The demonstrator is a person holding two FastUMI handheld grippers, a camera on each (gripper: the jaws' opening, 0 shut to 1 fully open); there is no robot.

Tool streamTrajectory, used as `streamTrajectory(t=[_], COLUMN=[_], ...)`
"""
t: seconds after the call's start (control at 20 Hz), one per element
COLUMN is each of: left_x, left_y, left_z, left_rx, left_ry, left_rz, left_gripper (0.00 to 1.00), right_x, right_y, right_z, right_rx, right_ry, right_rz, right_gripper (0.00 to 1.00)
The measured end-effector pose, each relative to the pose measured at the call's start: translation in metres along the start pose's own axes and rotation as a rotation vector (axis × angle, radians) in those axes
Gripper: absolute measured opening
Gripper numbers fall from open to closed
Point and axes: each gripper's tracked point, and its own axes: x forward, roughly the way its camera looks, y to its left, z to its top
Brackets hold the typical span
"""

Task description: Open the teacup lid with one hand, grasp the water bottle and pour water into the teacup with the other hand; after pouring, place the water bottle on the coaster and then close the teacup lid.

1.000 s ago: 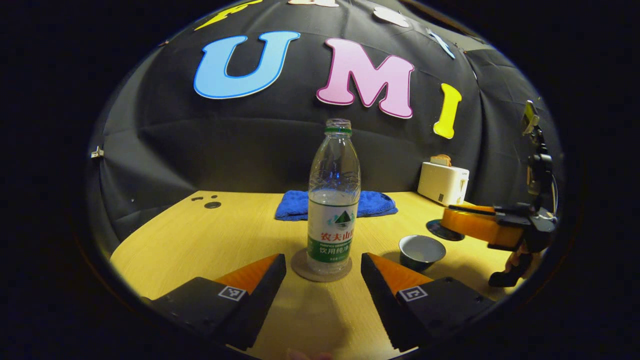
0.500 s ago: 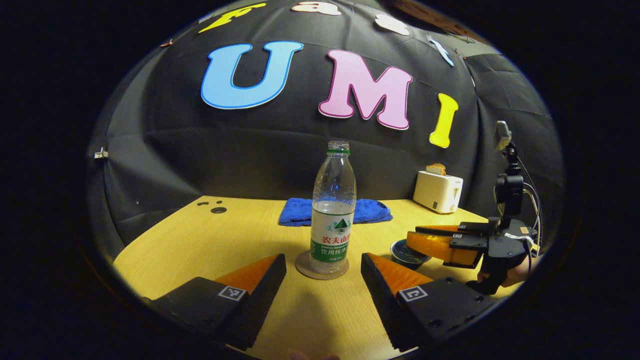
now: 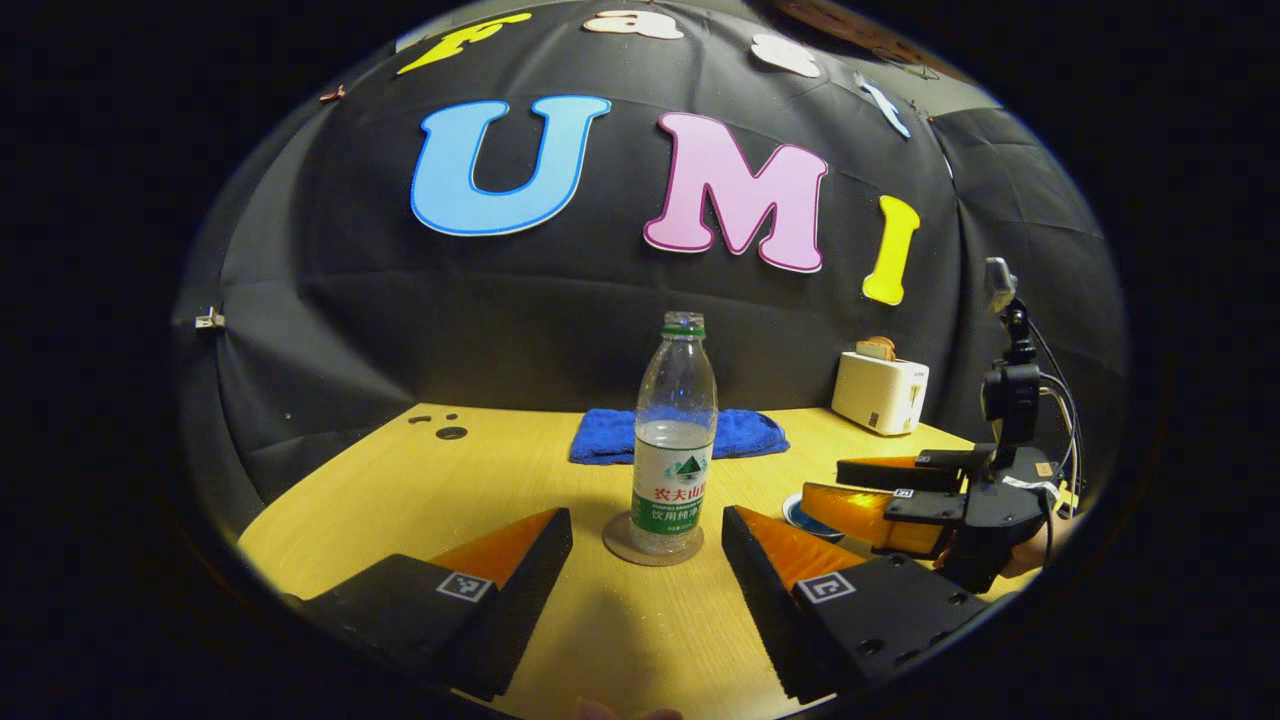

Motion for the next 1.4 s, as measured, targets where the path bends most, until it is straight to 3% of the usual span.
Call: streamTrajectory(t=[0.1,0.15,0.45,0.7,1.0,1.4], left_x=[-0.012,-0.018,-0.054,-0.086,-0.112,-0.13], left_y=[0.003,0.005,-0.008,-0.009,0.011,0.02], left_z=[0.016,0.025,0.105,0.169,0.206,0.211], left_rx=[-0.003,0.0,-0.034,-0.051,-0.046,-0.003], left_ry=[-0.009,-0.009,-0.01,-0.049,-0.084,-0.092], left_rz=[0.035,0.055,0.086,0.066,0.082,0.066], left_gripper=[0.95,0.95,0.95,0.95,0.95,0.95], right_x=[-0.018,-0.028,-0.088,-0.134,-0.172,-0.19], right_y=[0.0,0.001,0.017,0.023,0.028,0.032], right_z=[0.034,0.052,0.161,0.229,0.271,0.279], right_rx=[-0.03,-0.032,0.022,-0.026,-0.017,-0.048], right_ry=[-0.047,-0.068,-0.094,-0.124,-0.177,-0.188], right_rz=[-0.023,-0.032,-0.067,-0.115,-0.163,-0.222], right_gripper=[0.84,0.96,0.98,0.98,0.98,0.98])
